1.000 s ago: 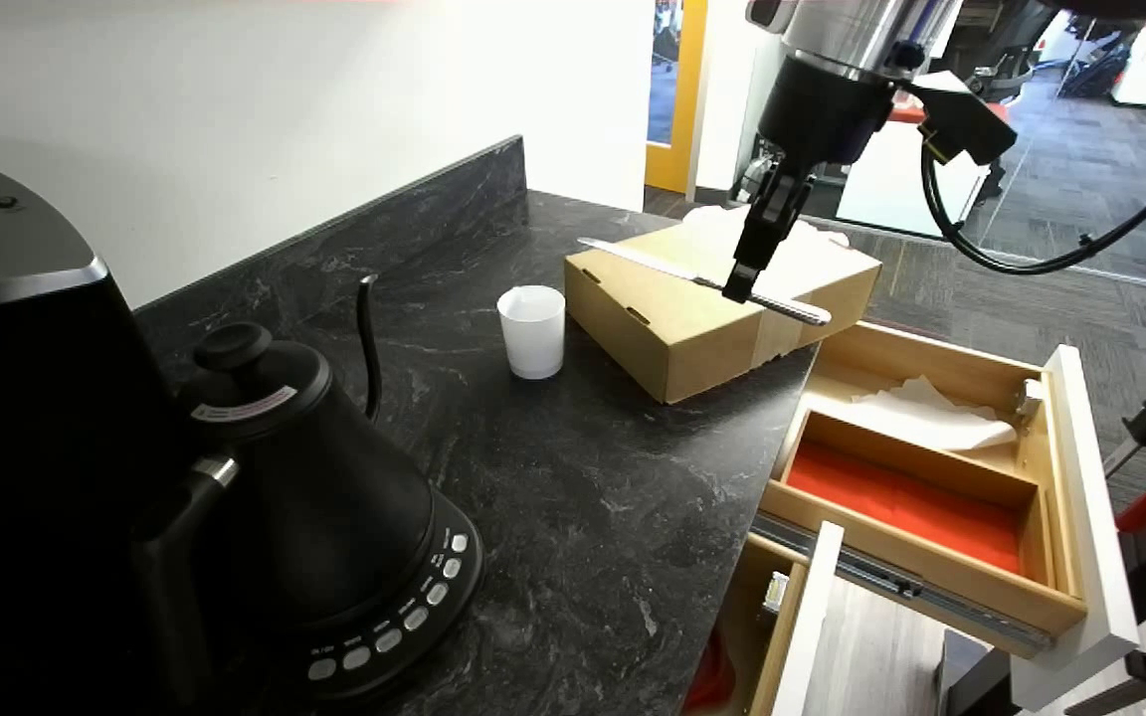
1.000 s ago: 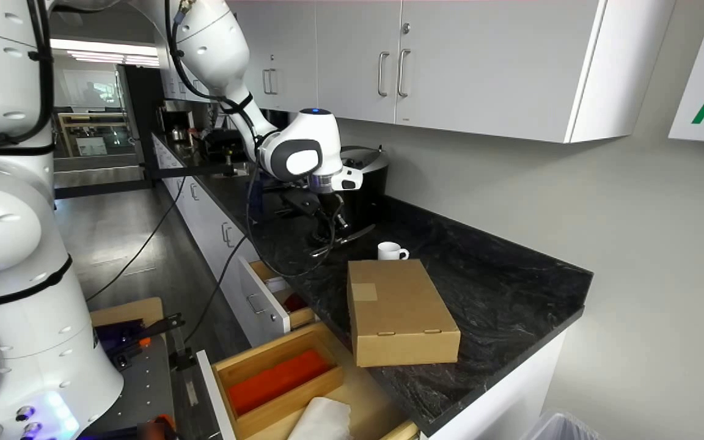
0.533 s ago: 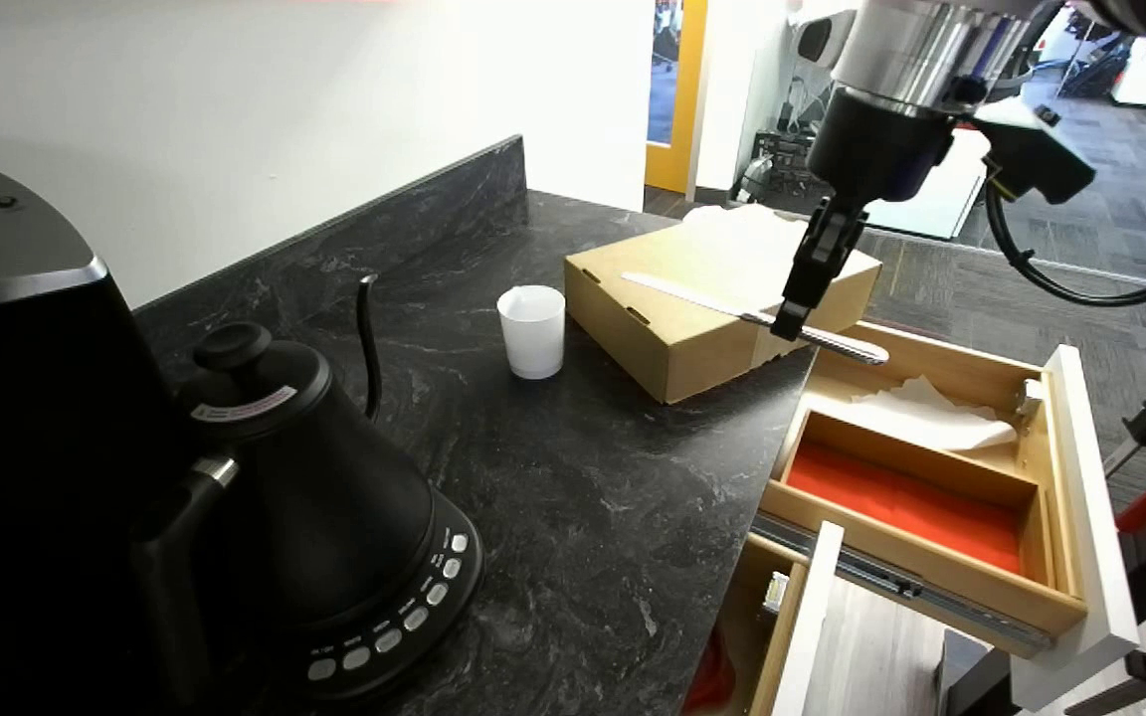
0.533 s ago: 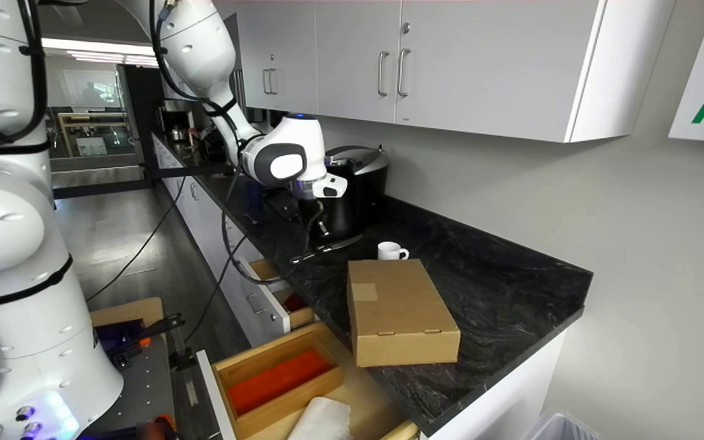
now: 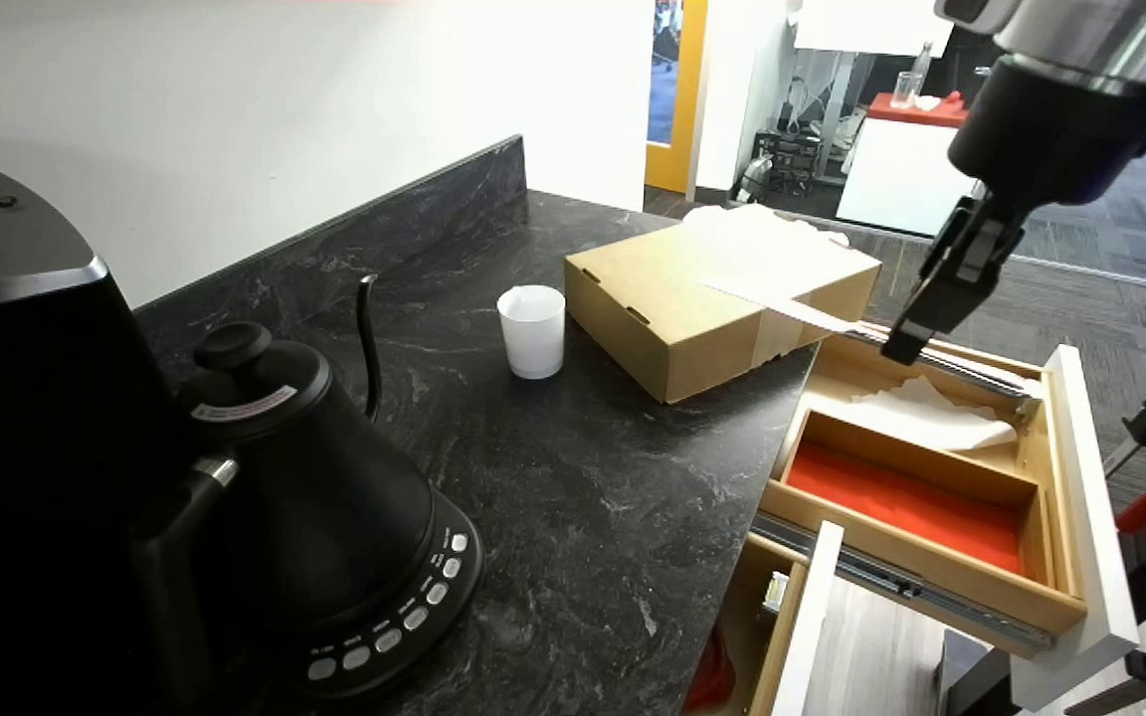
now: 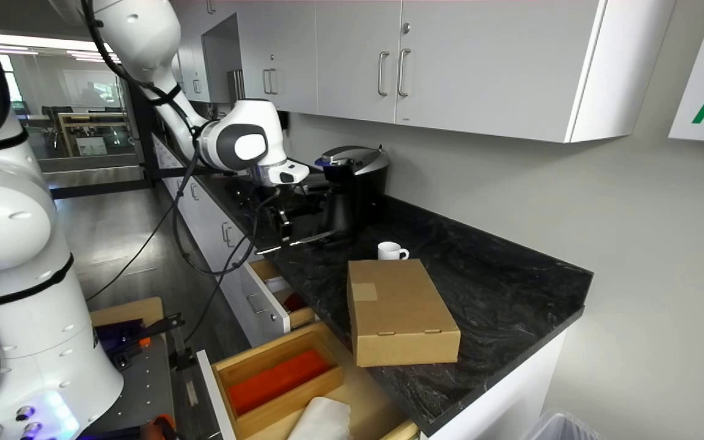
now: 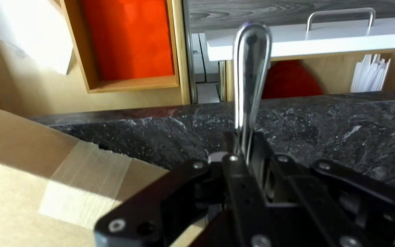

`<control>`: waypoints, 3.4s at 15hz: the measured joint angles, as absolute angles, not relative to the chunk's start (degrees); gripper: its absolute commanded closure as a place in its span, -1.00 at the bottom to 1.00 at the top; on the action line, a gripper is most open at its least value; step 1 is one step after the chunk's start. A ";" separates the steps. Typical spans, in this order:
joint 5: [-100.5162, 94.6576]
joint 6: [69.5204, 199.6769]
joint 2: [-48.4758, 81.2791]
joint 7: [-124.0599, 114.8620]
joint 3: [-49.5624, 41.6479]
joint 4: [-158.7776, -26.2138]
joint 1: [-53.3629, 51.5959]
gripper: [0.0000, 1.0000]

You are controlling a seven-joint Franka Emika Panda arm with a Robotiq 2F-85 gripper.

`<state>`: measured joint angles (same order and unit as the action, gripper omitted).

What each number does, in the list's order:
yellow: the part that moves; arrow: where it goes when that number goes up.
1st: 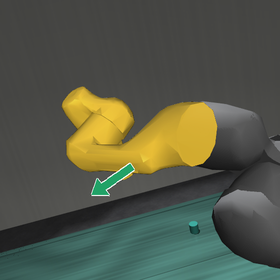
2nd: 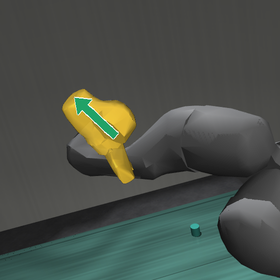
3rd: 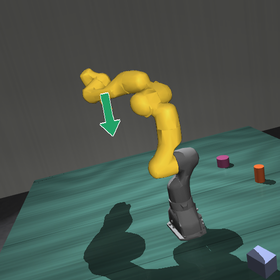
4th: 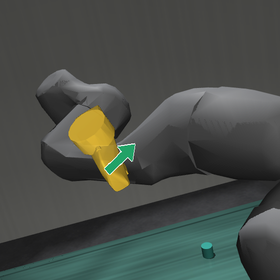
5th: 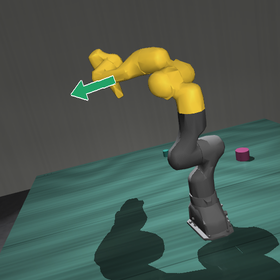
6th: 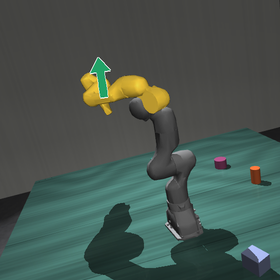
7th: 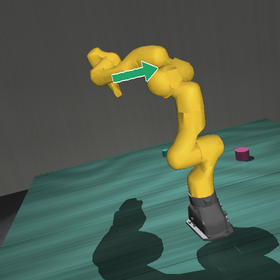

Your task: Move the knife from the top of the box to the left compartment of the drawer

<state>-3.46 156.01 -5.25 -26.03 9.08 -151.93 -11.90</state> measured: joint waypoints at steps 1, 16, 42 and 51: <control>-3.41 156.03 -6.59 -26.75 9.71 -153.68 -11.85 0.89; -3.13 156.40 -8.33 -23.58 9.32 -159.48 -5.77 0.89; 32.28 154.80 3.48 25.33 1.64 -159.38 -5.33 0.90; 43.26 159.32 12.48 30.69 1.97 -159.31 -8.10 0.90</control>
<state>43.26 159.32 12.48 30.69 1.97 -159.31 -8.10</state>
